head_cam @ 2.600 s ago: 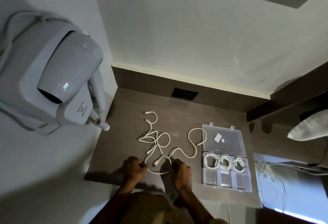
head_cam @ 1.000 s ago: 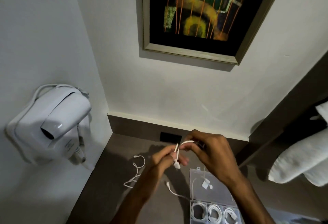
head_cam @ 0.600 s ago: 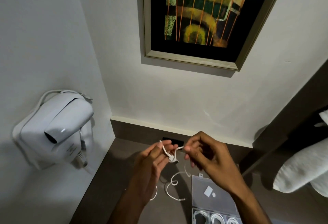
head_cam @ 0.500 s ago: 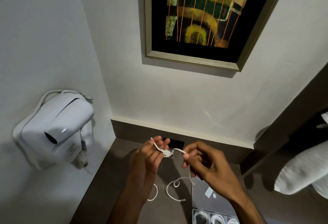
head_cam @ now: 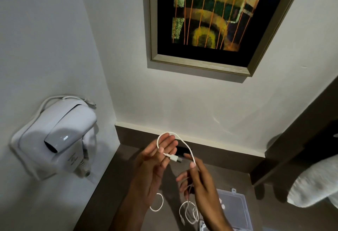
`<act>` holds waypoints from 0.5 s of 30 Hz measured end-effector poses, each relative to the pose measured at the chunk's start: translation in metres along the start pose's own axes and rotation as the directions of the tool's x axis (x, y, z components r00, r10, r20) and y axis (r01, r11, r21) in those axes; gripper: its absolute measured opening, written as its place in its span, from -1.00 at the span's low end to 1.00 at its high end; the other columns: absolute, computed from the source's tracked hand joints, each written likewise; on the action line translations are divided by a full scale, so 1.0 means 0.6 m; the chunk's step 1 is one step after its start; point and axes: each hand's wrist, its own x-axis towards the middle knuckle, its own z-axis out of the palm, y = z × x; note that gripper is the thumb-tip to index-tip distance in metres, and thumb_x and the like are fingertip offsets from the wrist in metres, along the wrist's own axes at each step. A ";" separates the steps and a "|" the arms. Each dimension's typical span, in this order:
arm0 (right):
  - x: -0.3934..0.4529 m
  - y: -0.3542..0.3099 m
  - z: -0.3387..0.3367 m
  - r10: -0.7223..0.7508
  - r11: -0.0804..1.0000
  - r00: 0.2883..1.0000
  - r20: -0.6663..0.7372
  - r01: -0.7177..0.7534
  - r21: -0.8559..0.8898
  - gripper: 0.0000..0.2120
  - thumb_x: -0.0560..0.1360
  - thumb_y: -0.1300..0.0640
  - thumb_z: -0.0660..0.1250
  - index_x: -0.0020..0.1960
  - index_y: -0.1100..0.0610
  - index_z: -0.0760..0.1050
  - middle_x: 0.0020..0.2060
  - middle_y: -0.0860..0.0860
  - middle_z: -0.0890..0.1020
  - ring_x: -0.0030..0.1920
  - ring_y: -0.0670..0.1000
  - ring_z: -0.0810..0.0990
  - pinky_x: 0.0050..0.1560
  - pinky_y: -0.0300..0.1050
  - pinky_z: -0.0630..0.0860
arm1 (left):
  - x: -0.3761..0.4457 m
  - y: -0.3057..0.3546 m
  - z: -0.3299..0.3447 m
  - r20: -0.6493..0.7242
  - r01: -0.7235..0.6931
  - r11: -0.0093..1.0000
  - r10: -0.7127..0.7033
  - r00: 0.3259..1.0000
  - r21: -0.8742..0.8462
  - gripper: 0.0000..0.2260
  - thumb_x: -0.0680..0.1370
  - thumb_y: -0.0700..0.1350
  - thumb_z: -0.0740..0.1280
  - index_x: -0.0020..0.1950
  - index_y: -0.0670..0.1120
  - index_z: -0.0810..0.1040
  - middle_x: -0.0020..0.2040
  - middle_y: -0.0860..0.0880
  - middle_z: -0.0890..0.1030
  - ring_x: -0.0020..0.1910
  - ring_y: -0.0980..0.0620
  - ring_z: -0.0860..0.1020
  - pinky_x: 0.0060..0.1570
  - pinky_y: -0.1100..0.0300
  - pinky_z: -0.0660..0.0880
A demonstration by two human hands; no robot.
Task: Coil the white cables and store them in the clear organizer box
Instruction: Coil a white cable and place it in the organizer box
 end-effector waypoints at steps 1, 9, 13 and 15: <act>0.007 0.002 0.001 -0.008 1.000 1.000 -0.022 0.008 -0.016 -0.69 0.70 -0.08 0.15 0.36 -0.16 0.55 -0.23 0.22 0.73 -0.44 0.05 0.56 -0.47 -0.18 0.46 | 0.001 -0.001 0.002 0.003 0.012 1.000 -0.012 1.000 0.002 -0.66 0.62 -0.32 0.21 0.39 -0.21 0.55 0.38 -0.24 0.60 0.38 -0.17 0.57 0.25 0.14 0.59; 0.043 0.025 0.007 0.009 0.942 0.998 0.057 0.010 -0.337 -0.68 0.76 0.01 0.16 0.07 -0.13 0.69 -0.24 0.12 0.77 -0.49 -0.21 0.51 -0.26 -0.16 0.41 | 0.009 0.010 0.035 0.048 0.183 0.963 -0.177 0.983 -0.200 -0.64 0.65 -0.10 0.20 0.25 -0.30 0.64 0.23 -0.33 0.67 0.21 -0.22 0.68 0.13 0.03 0.67; 0.040 0.035 0.008 0.025 0.924 0.998 0.058 -0.001 -0.383 -0.71 0.76 0.02 0.18 0.17 -0.18 0.68 -0.26 0.10 0.78 -0.44 -0.23 0.57 -0.19 -0.14 0.44 | 0.019 0.020 0.028 0.070 0.225 0.957 -0.216 0.974 -0.183 -0.50 0.67 0.06 0.12 0.34 -0.29 0.58 0.30 -0.30 0.64 0.30 -0.21 0.63 0.28 0.03 0.60; 0.040 0.036 0.006 0.016 0.924 0.999 0.050 0.004 -0.382 -0.71 0.76 0.04 0.19 0.16 -0.19 0.68 -0.28 0.07 0.78 -0.44 -0.24 0.56 -0.19 -0.14 0.43 | 0.023 0.020 0.019 0.071 0.209 0.967 -0.201 0.977 -0.145 -0.52 0.66 0.05 0.16 0.37 -0.28 0.55 0.32 -0.31 0.61 0.34 -0.22 0.60 0.31 0.03 0.58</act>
